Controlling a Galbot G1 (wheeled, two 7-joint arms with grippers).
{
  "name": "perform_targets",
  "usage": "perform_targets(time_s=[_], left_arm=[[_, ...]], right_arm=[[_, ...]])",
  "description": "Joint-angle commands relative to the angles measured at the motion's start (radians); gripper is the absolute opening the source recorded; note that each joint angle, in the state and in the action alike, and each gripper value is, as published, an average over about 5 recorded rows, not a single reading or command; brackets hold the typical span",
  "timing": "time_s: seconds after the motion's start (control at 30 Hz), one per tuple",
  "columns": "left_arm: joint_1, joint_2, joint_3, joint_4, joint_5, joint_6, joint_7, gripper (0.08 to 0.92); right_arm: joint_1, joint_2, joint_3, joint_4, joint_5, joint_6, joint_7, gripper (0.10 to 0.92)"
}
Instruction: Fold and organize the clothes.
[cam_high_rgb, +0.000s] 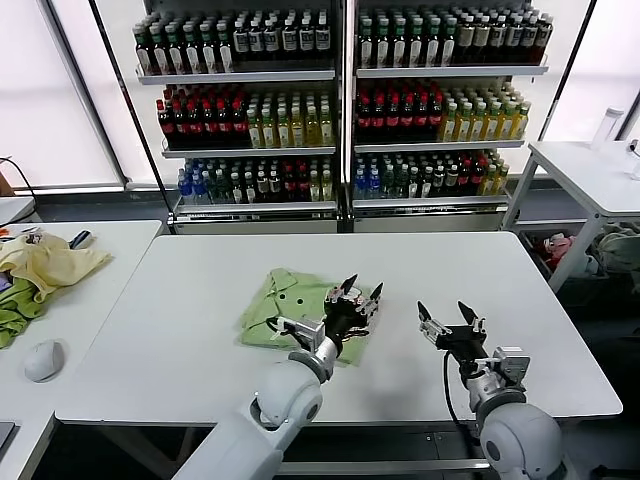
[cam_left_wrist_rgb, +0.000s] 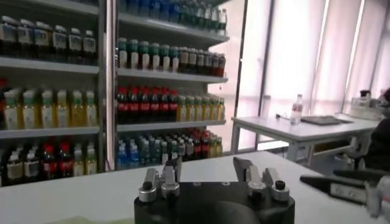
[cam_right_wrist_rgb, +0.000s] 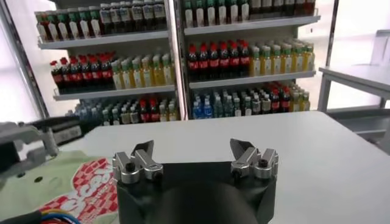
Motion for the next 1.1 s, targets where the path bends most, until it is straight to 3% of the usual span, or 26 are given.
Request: perform_targets(time_s=[0.03, 0.13, 0.27, 0.7, 1.1], left_arm=[[0.135, 0.155, -0.224, -0.154, -0.028, -0.094, -0.044, 0.646], [0.208, 0.208, -0.291, -0.168, -0.007, -0.111, -0.055, 0.732], [0.287, 0.227, -0.358, -0.167, 0.025, -0.132, -0.070, 0.809], [0.389, 0.220, -0.413, -0.181, 0.059, -0.166, -0.091, 0.823], [0.404, 0.230, -0.407, -0.191, 0.062, -0.166, -0.090, 0.823]], right_arm=[[0.149, 0.139, -0.240, -0.171, -0.037, 0.009, 0.100, 0.823], [0.217, 0.196, -0.293, -0.265, -0.035, 0.011, 0.150, 0.823], [0.313, 0.260, -0.339, -0.403, -0.032, 0.014, 0.200, 0.823], [0.431, 0.385, -0.367, -0.611, 0.001, 0.037, 0.278, 0.815], [0.467, 0.328, -0.333, -0.640, -0.016, -0.011, 0.227, 0.500]])
